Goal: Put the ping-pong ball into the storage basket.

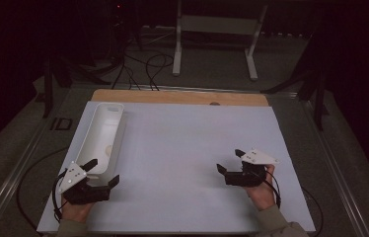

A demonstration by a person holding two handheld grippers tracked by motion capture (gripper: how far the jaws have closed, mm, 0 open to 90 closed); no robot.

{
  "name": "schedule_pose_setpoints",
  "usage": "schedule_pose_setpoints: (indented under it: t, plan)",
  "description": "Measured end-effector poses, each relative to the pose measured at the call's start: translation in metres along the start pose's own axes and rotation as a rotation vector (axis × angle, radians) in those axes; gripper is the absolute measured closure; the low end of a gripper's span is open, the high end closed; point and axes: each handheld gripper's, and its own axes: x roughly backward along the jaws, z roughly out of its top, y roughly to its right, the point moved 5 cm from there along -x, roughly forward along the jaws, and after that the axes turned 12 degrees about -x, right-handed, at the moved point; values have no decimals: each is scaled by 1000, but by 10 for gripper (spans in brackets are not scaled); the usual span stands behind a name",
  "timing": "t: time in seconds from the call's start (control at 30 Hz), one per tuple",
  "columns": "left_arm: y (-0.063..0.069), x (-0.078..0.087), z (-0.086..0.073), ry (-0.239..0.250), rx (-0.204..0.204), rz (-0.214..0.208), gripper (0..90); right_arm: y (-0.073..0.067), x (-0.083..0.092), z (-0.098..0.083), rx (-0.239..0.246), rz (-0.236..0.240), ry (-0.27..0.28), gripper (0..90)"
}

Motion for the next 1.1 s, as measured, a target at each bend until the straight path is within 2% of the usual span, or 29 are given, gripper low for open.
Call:
schedule_pose_setpoints:
  t: [0.27, 0.47, 0.6, 0.67, 1.1]
  plan:
    - [-1, 0, 0, -2, -2, 4, 31, 15, 25, -13, -28, -16, 90, 105]
    - [-2, 0, -1, 0, -7, 9, 29, 19, 37, -17, -41, -15, 138, 99]
    - [-2, 0, -1, -1, -12, 14, 25, 16, 40, -18, -46, -1, 145, 95]
    - [-1, 0, -1, -4, -15, 15, 23, 13, 40, -17, -31, -8, 144, 85]
    - [-1, -1, -2, -15, -17, 20, 6, 7, 46, -15, -18, 4, 178, 69]
